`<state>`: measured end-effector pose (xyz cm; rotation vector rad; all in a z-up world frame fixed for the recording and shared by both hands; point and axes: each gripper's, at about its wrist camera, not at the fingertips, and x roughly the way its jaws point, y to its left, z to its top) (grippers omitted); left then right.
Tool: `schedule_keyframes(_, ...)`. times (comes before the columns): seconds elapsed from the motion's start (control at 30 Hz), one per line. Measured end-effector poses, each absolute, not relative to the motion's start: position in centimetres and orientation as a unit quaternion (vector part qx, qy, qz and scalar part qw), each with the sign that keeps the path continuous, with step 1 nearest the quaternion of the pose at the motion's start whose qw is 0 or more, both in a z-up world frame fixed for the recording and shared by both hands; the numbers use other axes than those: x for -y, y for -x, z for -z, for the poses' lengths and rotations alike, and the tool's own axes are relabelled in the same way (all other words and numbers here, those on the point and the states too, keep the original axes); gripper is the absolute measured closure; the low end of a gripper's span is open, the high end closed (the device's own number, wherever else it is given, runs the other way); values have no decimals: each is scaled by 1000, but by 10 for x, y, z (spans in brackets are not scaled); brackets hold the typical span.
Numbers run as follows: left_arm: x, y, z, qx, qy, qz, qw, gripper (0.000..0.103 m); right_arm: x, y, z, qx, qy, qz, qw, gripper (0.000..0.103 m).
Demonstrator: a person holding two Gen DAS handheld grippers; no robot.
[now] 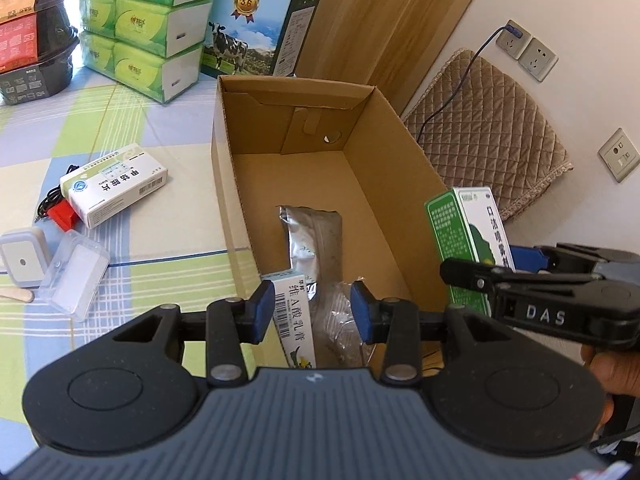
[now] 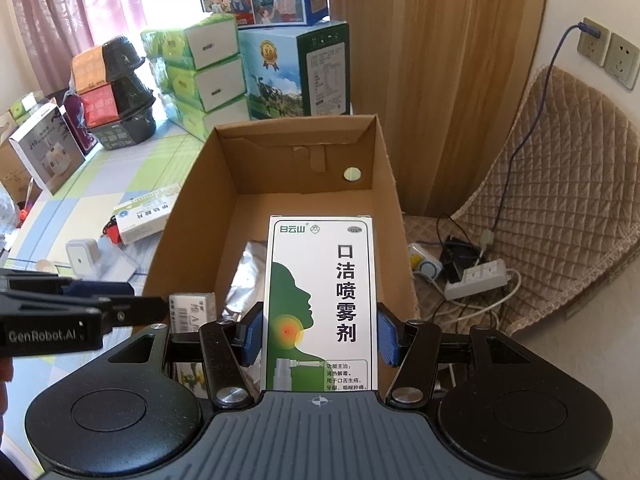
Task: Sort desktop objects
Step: 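Lower both boxes into the cardboard box and open both tools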
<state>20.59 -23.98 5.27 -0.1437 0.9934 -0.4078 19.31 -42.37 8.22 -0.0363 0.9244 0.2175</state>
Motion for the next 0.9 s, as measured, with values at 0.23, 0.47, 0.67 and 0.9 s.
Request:
schedule_keyframes(0.23,236,-203,-53,-471,67,197,857,61,427,-202,-78,-440,-37,-115,890,37)
schedule_keyframes(0.47,225,-195,-50,-472,69,192,858,57,428,-190,-81,-437,-24,-107,893,35)
schedule_keyframes(0.67,212,-181,-50,-474,71,185,858,56,421,-167,-83,-432,-5,-103,896,33)
schedule_keyframes(0.9,192,-160,-56,-465,64,169,866,52,402,-136,-86,-429,15,-110,896,28)
